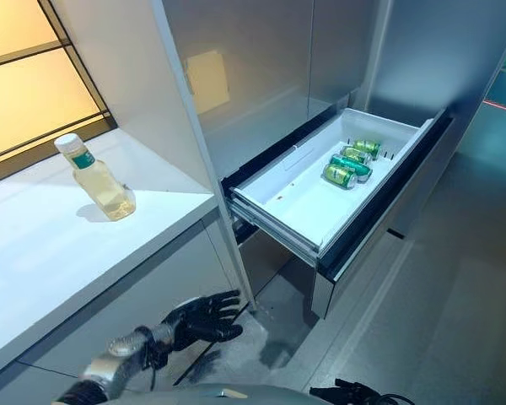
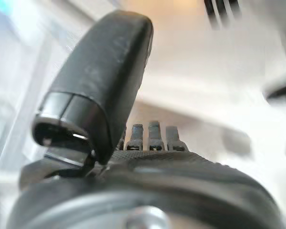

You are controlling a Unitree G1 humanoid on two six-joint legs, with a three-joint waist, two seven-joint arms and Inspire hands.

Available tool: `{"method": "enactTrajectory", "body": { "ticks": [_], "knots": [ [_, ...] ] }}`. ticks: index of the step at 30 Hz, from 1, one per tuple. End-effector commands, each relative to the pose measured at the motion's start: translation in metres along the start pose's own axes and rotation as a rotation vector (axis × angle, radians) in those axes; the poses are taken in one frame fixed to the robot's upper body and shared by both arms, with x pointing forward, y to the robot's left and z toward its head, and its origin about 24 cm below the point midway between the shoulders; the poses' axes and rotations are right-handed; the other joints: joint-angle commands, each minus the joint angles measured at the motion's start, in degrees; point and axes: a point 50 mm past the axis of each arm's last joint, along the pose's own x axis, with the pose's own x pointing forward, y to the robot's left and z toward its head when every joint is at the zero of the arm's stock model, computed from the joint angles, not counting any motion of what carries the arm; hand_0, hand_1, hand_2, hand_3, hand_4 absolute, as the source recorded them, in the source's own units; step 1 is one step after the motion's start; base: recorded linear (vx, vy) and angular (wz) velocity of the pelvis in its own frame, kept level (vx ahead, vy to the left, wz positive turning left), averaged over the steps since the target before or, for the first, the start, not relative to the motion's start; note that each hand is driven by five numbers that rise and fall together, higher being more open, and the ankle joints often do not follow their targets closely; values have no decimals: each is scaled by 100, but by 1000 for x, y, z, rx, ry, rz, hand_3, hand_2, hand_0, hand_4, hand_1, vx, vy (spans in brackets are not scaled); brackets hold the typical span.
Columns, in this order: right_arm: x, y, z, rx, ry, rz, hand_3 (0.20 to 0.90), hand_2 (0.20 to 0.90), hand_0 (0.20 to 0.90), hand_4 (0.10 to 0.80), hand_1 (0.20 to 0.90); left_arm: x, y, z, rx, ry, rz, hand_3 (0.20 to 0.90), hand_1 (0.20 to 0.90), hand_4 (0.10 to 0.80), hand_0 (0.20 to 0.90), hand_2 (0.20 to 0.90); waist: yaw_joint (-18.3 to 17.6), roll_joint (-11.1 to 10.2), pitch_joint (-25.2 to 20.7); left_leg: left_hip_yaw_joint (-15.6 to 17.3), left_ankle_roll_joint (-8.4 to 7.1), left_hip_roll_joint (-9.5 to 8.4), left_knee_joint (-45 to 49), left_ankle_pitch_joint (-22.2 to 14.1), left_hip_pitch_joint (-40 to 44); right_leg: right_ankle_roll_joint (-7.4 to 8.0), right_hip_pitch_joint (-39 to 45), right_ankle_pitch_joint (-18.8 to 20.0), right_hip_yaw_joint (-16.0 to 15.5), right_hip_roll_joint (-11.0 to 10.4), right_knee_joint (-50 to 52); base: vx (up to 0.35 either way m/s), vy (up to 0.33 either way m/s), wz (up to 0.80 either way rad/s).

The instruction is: Put drinks into fridge and close the fridge

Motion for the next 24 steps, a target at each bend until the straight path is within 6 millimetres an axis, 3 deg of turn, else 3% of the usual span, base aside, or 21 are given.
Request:
{"method": "enactTrajectory", "body": {
  "ticks": [1,3,7,10,14,17,24],
  "knots": [
    [-2,-9,7,-19,-17,-18,900,900,900,800,900,-1,-23,111,19,-386,-316,900,900,800,900,900,209,8,-93,198,-71,64,39,-594,207,301,-183,67,-90,-151,168,19,7,9],
    [-2,-7,-2,-11,-11,-21,900,900,900,800,900,-17,-44,146,50,-562,-481,900,900,800,900,900,238,-7,-122,154,-70,60,39,-623,221,301,-142,61,-114,-165,141,28,-3,7],
    [-1,-1,-14,-14,6,-14,900,900,900,800,900,-46,-70,190,138,-849,-667,900,900,800,900,900,253,-63,-170,80,-79,60,39,-663,256,288,-74,38,-134,-170,118,41,-14,5],
    [0,5,-22,-29,20,-2,900,900,900,800,900,-70,-85,220,240,-1058,-733,900,900,800,900,900,232,-114,-214,28,-96,62,39,-688,283,278,-33,15,-157,-172,115,39,-16,4],
    [1,12,-27,-46,30,11,900,900,900,800,900,-92,-99,246,304,-1255,-746,900,900,800,900,900,205,-163,-261,-9,-117,67,39,-709,305,272,2,-22,-190,-181,122,38,-13,7],
    [2,17,-30,-64,41,18,900,900,900,800,900,-114,-100,264,374,-1452,-564,900,900,800,900,900,225,-200,-293,-62,-133,64,39,-710,312,262,27,-52,-233,-184,130,37,-9,8],
    [2,21,-32,-86,58,30,900,900,900,800,900,-149,-95,277,555,-1684,-133,900,900,800,900,900,383,-263,-326,-162,-169,69,39,-685,281,231,68,-121,-422,-202,125,20,-3,4]
  ]
}}
